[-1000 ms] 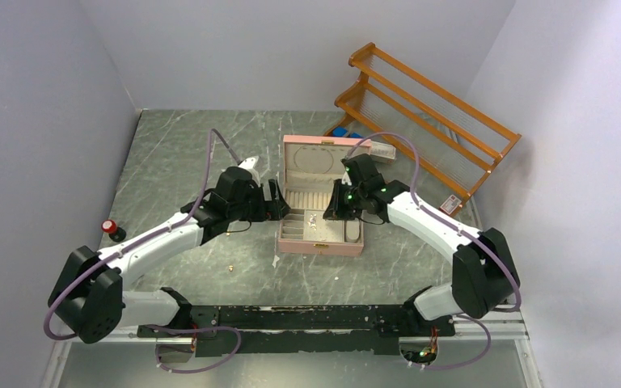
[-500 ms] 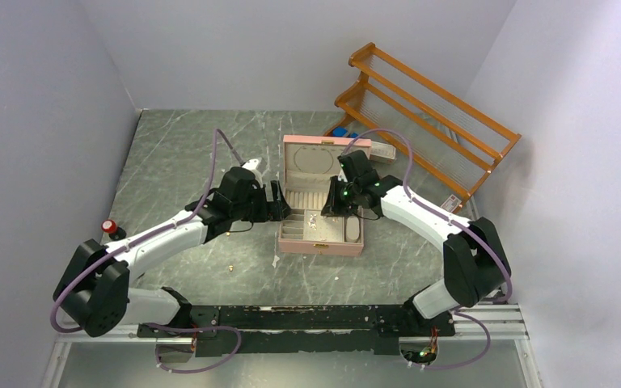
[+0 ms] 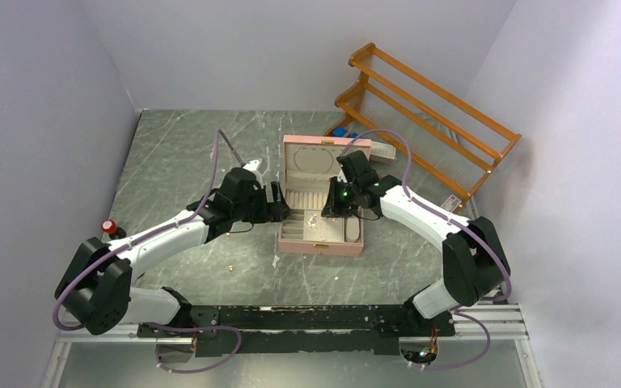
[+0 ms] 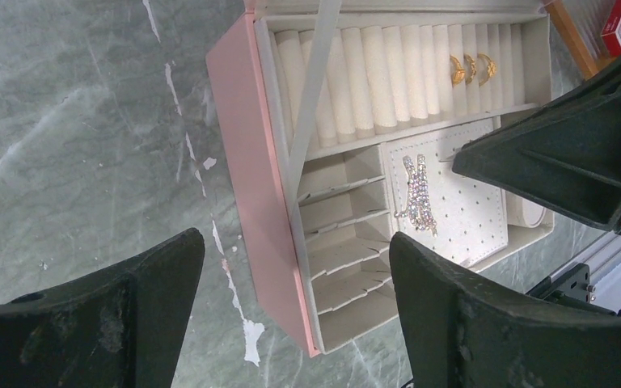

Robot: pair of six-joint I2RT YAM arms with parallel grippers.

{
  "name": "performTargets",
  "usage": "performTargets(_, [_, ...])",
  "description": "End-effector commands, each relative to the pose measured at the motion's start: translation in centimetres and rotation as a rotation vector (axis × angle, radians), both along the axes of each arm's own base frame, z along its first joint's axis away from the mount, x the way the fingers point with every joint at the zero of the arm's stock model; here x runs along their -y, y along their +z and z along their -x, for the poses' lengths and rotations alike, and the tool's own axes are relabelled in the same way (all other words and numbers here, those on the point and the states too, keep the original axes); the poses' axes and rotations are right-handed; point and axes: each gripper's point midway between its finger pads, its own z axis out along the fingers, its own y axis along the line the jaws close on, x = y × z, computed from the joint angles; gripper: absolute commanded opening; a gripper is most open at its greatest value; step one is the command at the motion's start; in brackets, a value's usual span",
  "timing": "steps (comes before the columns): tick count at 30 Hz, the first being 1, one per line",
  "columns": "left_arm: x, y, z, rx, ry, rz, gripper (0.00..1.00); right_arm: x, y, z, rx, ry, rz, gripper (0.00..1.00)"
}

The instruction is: Organize the mixed jewelry

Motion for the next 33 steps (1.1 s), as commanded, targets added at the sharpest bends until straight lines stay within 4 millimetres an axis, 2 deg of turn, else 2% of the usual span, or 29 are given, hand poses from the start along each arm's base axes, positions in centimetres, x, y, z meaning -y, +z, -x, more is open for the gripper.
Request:
performTargets(1, [0.0,0.1,-0.4,0.015,0.011,0.015,0.89,-0.1,0.9,0.4,0.009,0.030,-0.004,0.04])
performTargets(12, [0.0,0.0,-0.4,0.010,0.018,0.017,0.88,-0.3,1.7,0.8,0.020,0.046,-0.031,0.03])
performTargets(33, [0.1,-0.3,-0.3,-0.001,0.017,0.023,0.88,-0.1,0.0,0.6,-0.004,0.046,-0.001,0.03])
